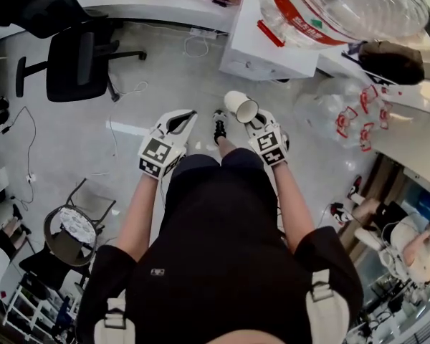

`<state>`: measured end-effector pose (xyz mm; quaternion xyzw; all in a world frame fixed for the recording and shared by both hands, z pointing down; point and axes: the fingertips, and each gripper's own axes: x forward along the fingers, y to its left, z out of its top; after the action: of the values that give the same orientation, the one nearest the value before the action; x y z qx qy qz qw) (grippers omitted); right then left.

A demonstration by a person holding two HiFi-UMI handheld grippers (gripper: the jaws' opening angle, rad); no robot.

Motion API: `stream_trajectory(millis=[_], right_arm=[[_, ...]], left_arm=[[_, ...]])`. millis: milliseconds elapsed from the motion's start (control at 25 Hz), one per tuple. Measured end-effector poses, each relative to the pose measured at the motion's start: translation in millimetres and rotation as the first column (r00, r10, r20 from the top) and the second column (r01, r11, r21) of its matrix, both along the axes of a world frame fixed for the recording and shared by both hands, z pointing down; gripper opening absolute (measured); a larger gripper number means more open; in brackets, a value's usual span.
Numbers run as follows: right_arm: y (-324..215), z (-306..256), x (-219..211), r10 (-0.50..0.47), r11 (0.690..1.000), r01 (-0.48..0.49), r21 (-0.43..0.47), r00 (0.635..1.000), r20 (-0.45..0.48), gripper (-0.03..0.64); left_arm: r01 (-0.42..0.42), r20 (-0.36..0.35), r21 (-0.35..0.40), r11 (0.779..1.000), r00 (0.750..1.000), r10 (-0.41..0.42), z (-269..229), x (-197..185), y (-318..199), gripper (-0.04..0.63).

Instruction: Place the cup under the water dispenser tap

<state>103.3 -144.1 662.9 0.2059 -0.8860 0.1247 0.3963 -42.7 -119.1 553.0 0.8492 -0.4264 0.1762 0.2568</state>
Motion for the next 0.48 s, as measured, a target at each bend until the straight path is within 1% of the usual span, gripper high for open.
stream_trajectory(millis=[280,480], right_arm=[[-26.8,44.9,11.1,-0.052,0.998,0.050,-0.047,0.998,-0.042,0.038],[-41.7,84.8,20.3,-0.077,0.993,0.069,-0.092,0.993,-0.088,0.038]], left_arm=[[0.057,0.043,-0.022,0.998,0.998,-0.056,11.7,6.7,-4.4,-0.005],[0.112,0.054,-0.052,0.992,0.993,-0.109,23.5,5.7,-3.0,-0.005]])
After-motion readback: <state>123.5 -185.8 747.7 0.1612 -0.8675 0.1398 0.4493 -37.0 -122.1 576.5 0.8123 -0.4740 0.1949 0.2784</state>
